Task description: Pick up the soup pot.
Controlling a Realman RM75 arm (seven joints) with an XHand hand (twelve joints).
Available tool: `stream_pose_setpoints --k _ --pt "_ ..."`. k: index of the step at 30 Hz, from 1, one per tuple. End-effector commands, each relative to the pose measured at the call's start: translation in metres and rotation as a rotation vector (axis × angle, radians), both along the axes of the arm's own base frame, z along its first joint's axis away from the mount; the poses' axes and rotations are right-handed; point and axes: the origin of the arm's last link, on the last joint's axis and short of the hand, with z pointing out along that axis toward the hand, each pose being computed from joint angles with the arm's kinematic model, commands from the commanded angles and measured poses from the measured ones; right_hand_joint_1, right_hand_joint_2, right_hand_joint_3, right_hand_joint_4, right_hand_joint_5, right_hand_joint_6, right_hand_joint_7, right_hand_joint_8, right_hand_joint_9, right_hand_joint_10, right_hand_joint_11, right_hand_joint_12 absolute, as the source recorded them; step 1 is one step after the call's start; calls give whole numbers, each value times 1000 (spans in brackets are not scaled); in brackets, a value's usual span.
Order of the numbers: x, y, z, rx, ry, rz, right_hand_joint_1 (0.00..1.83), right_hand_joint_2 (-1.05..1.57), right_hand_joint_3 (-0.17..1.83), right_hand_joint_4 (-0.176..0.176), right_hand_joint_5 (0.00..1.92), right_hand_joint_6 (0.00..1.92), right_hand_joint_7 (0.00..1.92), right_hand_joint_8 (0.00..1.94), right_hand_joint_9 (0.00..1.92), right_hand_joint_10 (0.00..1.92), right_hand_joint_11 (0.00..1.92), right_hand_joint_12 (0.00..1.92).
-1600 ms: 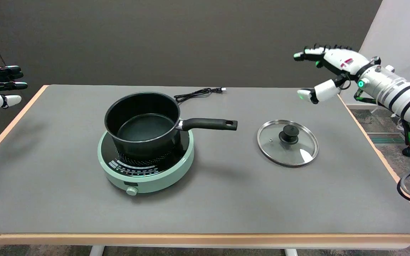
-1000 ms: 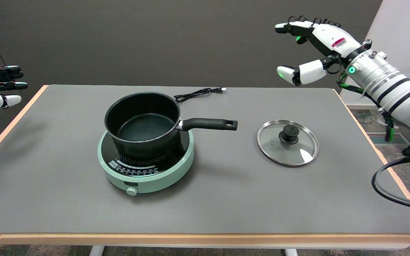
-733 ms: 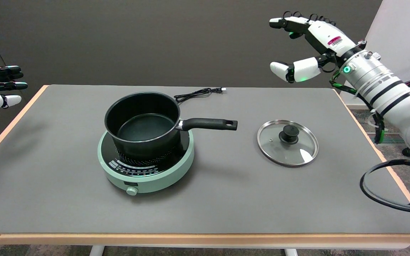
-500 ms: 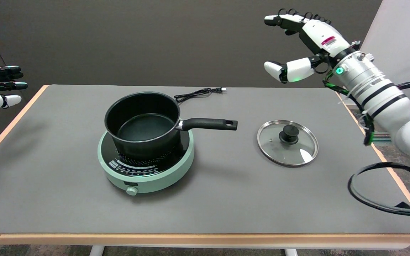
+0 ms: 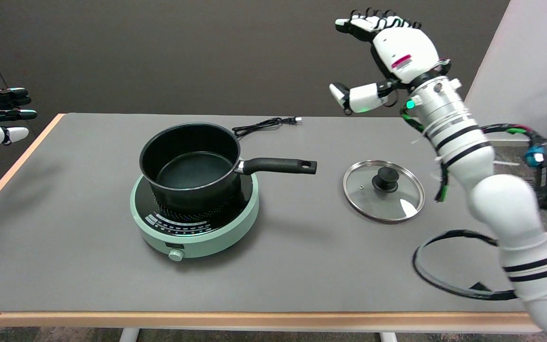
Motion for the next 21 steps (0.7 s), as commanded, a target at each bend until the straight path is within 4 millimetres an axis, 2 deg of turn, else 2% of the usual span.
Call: stream_pose_setpoints --k 1,15,21 --pt "-4 8 -90 -155 215 168 787 425 956 105 420 179 390 152 380 279 275 680" --pt "-3 31 -132 -195 251 283 809 440 969 106 440 188 422 155 400 272 268 651" --pt "1 42 -142 -220 210 340 808 453 968 103 445 196 430 170 421 254 274 633"
